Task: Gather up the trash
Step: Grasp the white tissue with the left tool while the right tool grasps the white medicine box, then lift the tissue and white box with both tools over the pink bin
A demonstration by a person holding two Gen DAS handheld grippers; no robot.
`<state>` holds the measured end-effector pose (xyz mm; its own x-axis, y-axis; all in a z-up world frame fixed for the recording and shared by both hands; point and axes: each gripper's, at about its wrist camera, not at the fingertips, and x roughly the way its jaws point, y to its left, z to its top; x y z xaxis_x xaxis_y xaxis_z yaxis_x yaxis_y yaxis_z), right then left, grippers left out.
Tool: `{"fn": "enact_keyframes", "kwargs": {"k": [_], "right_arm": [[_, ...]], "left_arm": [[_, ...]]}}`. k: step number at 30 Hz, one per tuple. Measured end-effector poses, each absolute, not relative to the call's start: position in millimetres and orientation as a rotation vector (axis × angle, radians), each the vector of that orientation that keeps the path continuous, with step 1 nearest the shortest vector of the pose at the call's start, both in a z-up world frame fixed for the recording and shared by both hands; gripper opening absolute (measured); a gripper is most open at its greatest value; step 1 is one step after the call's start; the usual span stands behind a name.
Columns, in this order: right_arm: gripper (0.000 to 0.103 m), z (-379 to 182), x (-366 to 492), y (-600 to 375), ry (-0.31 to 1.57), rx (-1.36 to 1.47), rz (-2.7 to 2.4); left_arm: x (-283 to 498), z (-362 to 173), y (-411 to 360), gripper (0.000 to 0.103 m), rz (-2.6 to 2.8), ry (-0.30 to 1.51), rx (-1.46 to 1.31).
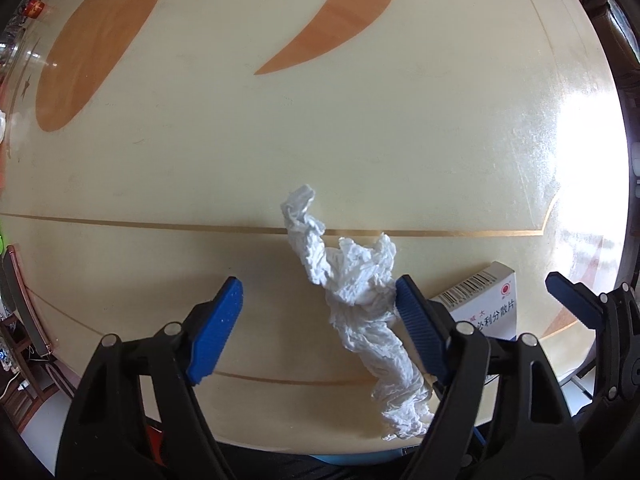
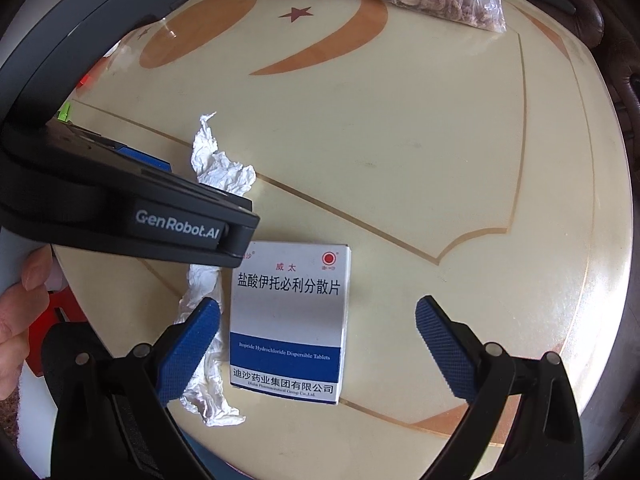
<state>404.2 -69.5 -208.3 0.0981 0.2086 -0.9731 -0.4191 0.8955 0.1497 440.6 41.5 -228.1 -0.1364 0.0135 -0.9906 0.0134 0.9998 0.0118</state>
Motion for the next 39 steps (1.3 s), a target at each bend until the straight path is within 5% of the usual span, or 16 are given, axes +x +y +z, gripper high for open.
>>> {"fn": "enact_keyframes", "kwargs": {"k": [7,11,14,25,39], "right_arm": [[0.091,-214,409,-60,1.389,-0.231,0.428],[0.079,-215,406,-59,1.375,-0.251,0.410],[0.061,-211,405,-62,1.355,-0.295,0.376],[0.060,-196,402,-79,1.329,-0.283,0.341],[0.060,-149,384,-116,1.244,-0.183,0.305]], "left_arm": [[441,-226,47,0.071,-0.005,1.700,0.019],[437,-221,36,0.063,-0.012,1.692,0.030],[434,-219,33,0.053,-0.018,1.693,0.039],[422,-216,47,0.017,-0.049,1.718,-0.013],[380,-157,44,0.015,-0.153,1.549,0.037]]}}
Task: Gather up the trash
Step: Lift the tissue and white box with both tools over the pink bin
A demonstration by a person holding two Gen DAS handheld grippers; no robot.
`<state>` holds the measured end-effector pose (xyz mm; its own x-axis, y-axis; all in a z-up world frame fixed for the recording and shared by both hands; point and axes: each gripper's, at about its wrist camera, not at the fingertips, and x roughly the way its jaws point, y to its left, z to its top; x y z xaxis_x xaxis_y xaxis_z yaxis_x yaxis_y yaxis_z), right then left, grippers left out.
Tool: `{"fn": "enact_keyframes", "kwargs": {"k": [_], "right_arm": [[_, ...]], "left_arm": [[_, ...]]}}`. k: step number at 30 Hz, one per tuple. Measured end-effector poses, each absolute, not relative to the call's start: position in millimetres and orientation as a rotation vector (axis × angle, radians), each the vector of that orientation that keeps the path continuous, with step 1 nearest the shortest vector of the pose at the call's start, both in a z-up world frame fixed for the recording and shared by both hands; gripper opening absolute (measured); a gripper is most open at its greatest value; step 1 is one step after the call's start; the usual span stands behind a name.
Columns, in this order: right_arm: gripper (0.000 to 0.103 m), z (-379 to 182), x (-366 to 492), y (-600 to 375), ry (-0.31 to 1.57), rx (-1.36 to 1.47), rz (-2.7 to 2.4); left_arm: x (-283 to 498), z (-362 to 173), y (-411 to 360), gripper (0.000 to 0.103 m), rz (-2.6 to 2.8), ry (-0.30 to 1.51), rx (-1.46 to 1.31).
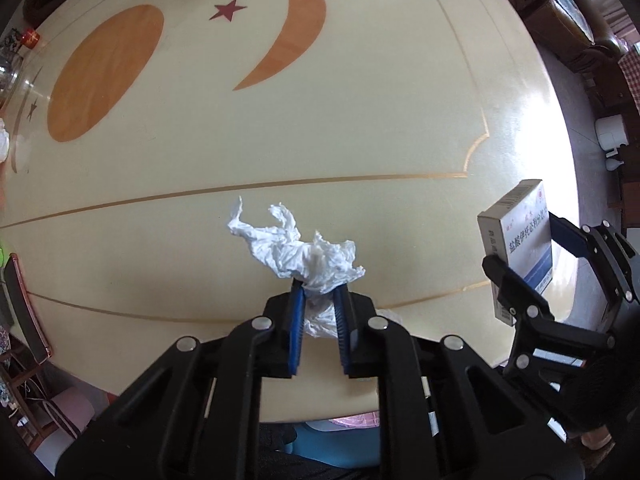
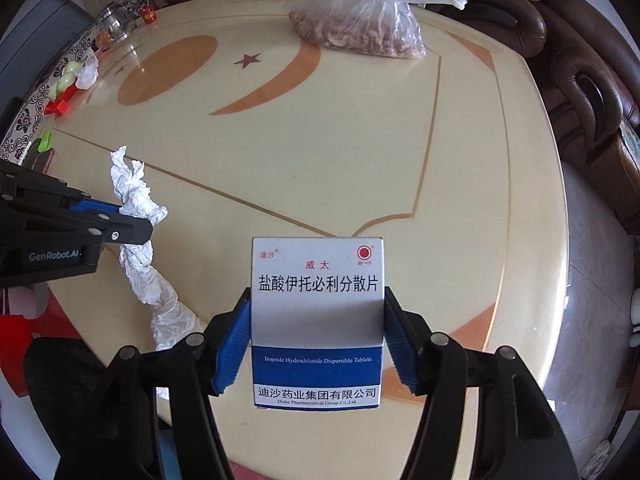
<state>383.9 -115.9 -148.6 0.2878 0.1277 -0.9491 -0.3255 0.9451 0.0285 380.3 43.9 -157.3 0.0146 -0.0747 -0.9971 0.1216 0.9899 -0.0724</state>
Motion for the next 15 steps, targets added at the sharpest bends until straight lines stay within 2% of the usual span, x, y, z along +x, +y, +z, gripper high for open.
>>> {"fn": "enact_keyframes", "kwargs": {"k": [15], "right_arm": [[0.060,-91,337,-147,1.155,-0.099,0.269]], "left_arm": [[290,-66,12,0.014,-0.258,1.370,0.093]]}}
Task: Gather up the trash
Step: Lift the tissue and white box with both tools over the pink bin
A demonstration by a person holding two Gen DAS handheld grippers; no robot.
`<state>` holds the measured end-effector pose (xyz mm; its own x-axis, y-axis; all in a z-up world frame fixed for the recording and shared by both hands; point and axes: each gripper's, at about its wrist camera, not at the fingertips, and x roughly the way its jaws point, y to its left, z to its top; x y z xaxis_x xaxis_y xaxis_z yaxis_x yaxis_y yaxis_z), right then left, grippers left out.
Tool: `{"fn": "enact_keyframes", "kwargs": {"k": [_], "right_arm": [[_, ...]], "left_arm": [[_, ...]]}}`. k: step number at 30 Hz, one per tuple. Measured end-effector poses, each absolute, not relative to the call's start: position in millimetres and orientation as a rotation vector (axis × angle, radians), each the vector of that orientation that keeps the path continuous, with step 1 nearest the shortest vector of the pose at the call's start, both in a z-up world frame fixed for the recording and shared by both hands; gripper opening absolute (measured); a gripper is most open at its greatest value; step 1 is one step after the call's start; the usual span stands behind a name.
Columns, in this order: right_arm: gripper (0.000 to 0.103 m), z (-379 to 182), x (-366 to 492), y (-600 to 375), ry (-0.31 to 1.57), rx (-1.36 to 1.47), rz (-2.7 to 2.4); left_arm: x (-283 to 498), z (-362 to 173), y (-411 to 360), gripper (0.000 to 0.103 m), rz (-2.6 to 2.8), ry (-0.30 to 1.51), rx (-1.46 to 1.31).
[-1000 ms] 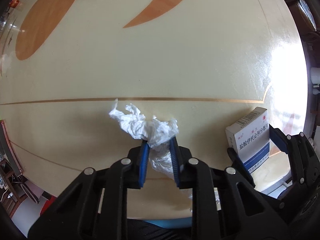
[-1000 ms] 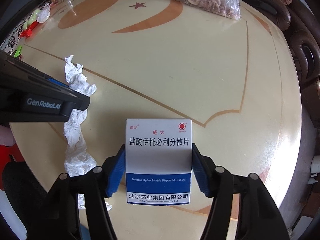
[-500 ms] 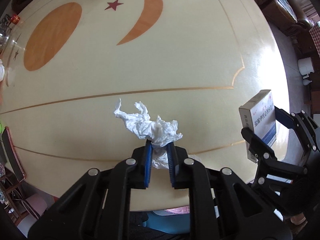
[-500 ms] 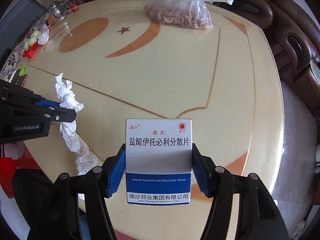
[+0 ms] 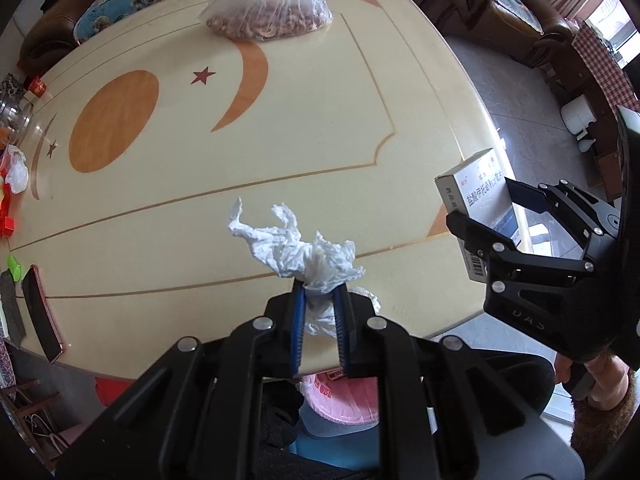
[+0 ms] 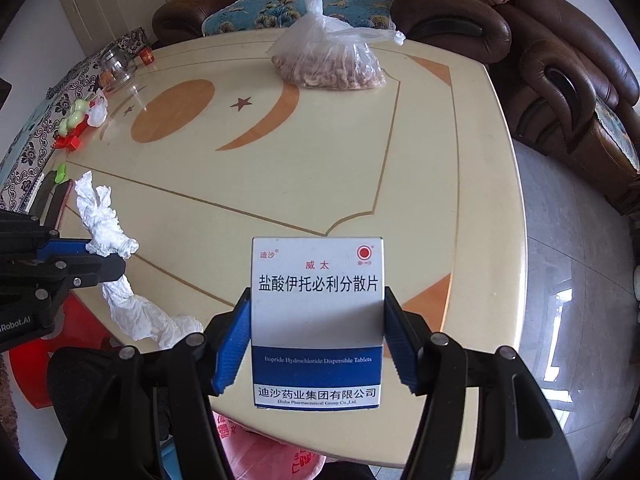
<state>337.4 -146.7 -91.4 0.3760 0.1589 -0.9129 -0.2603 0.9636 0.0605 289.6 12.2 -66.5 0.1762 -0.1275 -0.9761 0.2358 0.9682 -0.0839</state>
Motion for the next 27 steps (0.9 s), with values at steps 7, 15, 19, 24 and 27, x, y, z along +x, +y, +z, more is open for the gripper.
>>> {"fn": "enact_keyframes", "kwargs": {"k": [7,15,19,24,27], "right_arm": [[0.060,-66,309,-151,1.112,-0.091,0.264],[0.060,-46,270,-148,1.082,-0.117,0.270],[0.060,-38,251,-146,1.066,-0.119,0.276],[0.060,-34,224,-141,1.053,-0.133,0.295],[0.060,-37,207,-138,1.054,-0.137,0.303]], "left_arm": [[273,-43,4,0.014,-0.285,1.310,0.126],[248,-33,8,0.014,-0.293,1.278,0.145],[226,-26,7,0.014,-0.309,1.263,0.160],[199,-28,5,0.014,-0.334,1.262,0.178],[183,-34,4,0.014,-0.357,1.269,0.172]]}}
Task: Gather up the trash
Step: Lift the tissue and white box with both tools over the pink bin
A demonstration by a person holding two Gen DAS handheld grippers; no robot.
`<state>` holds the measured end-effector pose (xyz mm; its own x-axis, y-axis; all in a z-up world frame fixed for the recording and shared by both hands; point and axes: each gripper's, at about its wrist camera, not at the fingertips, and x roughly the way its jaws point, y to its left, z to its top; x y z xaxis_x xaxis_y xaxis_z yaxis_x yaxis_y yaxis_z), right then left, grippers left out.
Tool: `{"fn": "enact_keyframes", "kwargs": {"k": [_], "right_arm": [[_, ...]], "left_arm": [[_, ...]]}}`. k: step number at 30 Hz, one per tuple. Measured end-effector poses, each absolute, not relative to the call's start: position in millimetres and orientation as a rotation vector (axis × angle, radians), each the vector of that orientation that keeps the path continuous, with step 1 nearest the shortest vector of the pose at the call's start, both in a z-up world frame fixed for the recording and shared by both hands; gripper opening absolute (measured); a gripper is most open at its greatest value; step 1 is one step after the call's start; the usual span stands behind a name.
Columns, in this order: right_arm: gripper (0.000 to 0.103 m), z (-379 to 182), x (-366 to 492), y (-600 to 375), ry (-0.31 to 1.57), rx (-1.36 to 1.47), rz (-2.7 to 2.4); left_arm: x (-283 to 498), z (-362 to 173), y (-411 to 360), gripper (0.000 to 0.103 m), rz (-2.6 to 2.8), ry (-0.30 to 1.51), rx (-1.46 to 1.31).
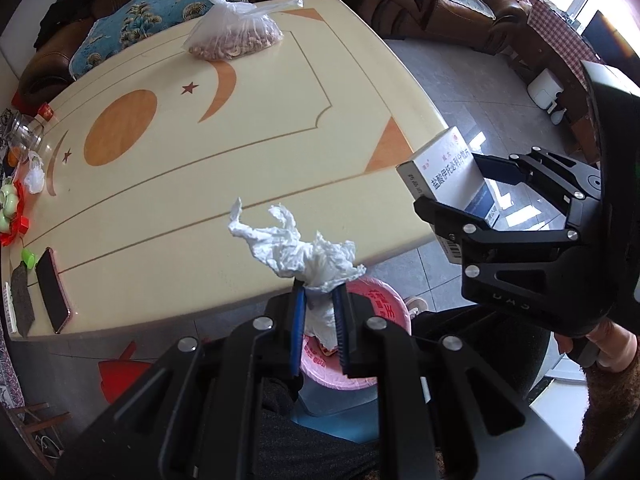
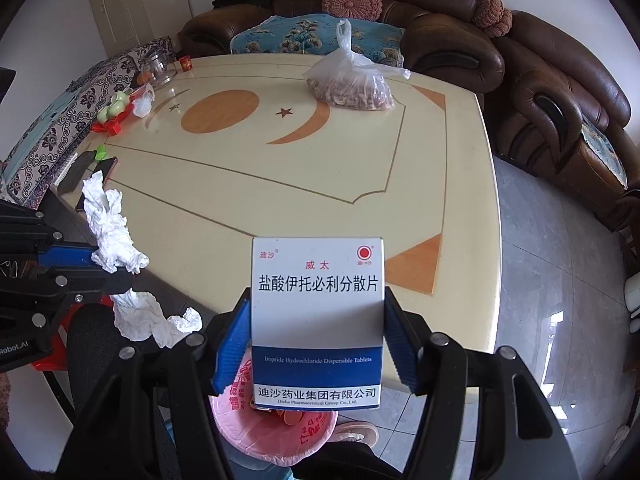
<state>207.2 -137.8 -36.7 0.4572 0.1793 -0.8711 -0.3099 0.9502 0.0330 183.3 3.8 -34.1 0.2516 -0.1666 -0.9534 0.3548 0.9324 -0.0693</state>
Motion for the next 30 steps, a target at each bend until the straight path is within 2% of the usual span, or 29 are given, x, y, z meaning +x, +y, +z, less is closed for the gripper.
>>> {"fn": "enact_keyframes", "kwargs": {"k": [18,30], "right_arm": [[0.060,-80,117,-136,1.074,-0.113,0.318],[0.060,-156,93,-144,1.153,-0.046,0.244]], "left_arm": [[115,-127,-13,0.014,-0.436,1.326,0.241],[98,-225,-21,0.014,-0.425,1.444,0.228]]}}
